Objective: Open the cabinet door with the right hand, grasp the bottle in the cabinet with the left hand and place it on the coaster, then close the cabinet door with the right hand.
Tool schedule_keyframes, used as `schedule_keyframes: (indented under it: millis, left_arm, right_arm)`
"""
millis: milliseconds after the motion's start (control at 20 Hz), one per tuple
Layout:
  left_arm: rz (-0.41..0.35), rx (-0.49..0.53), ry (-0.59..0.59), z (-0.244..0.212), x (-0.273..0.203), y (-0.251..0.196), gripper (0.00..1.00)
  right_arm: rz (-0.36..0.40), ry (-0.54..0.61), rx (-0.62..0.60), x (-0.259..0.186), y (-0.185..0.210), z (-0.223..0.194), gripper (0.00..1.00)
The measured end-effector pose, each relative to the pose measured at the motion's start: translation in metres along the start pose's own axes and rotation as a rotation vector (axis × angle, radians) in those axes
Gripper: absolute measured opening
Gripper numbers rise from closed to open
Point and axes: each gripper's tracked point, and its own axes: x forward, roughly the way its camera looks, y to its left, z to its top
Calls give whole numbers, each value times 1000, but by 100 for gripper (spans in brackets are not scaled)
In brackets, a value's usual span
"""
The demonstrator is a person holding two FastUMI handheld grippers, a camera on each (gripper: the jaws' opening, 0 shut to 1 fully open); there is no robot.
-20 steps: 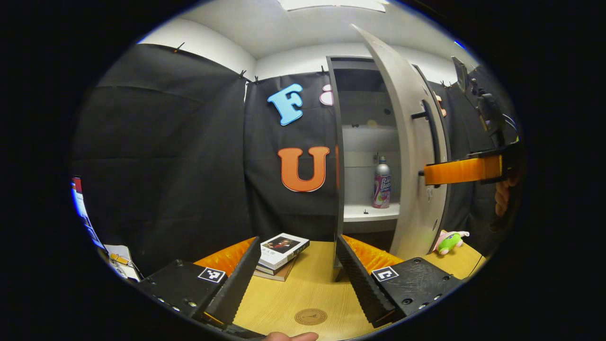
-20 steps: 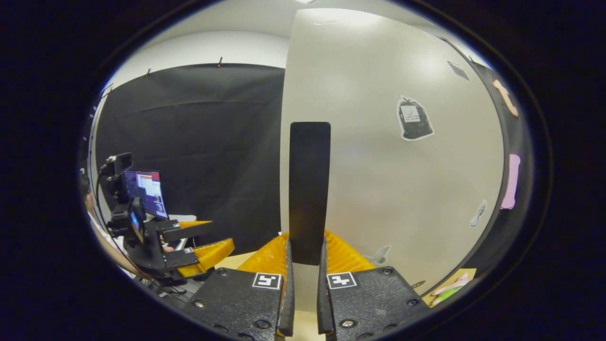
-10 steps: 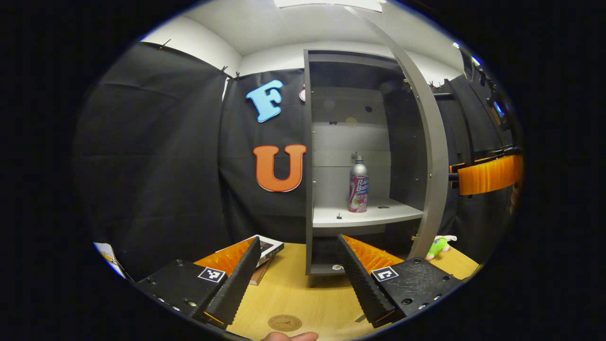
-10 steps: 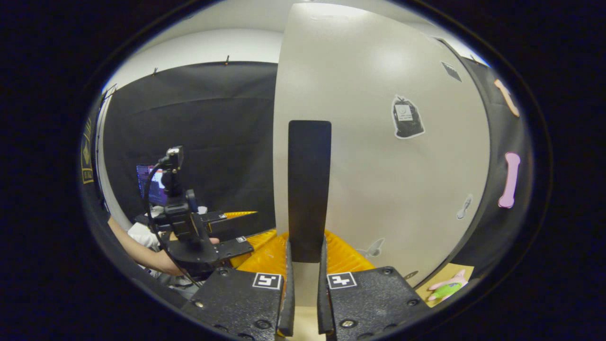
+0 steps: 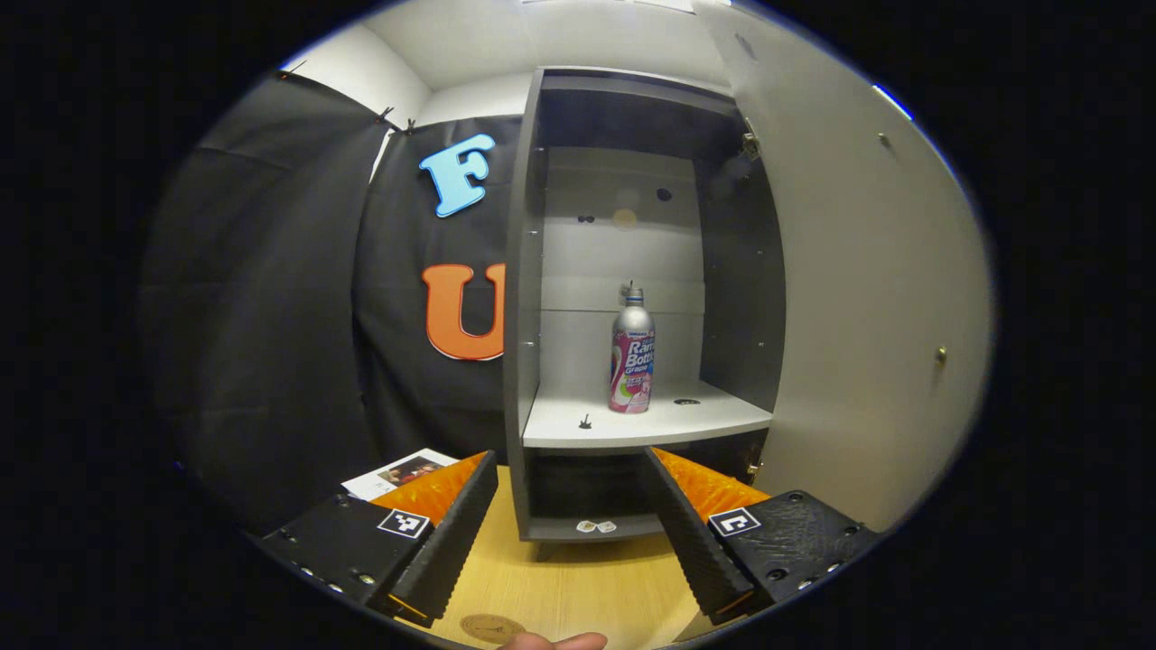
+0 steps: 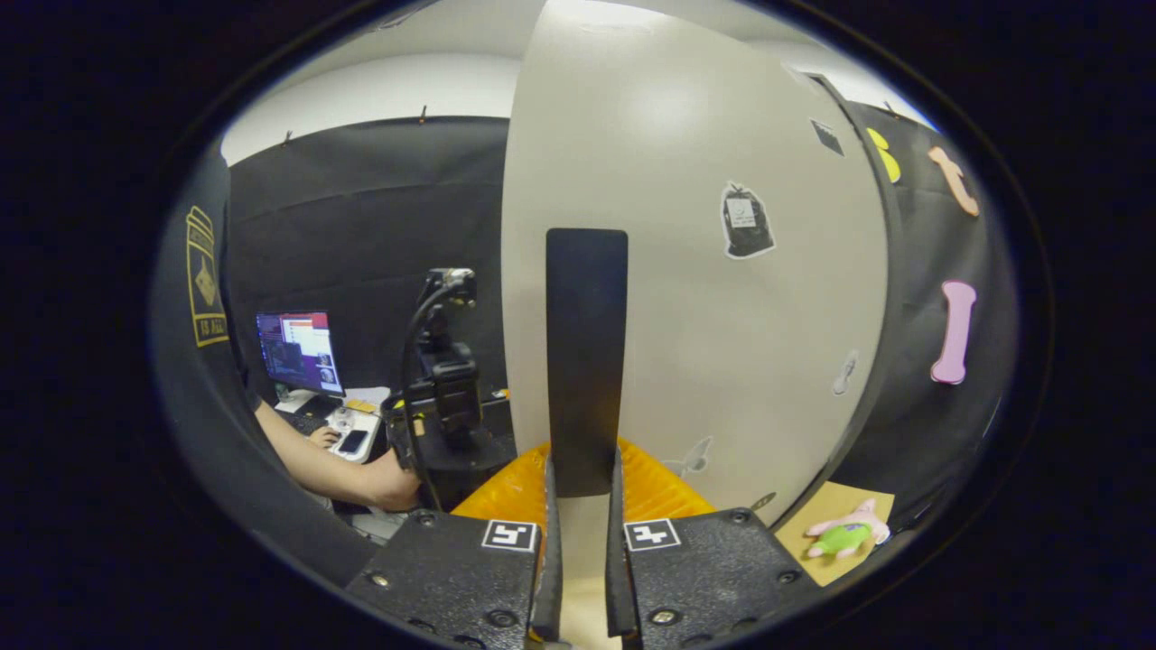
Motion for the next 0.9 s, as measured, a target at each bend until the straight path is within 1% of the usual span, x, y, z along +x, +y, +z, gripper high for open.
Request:
schedule_keyframes:
  millis: [300,450,600,650,750,900]
  left_arm:
    - [-94,7,-13,9,41,-38,96]
    - [-148,-16,-16,13,53,-65,96]
    - [-185,16,-23,23,68,-83,96]
    - [-188,27,-30,26,75,-86,96]
    - [-181,47,-40,33,90,-88,96]
    - [-162,38,-47,40,117,-90,96]
  right_arm:
    - [-154,12,23,-11,-7,-3,22]
    - [-211,23,19,-17,-10,-4,22]
    - [-266,19,34,-17,-14,-5,22]
    - [-285,15,40,-16,-16,-5,21]
    - [-318,4,56,-16,-17,-5,22]
    - [-352,-11,86,-17,-20,-4,22]
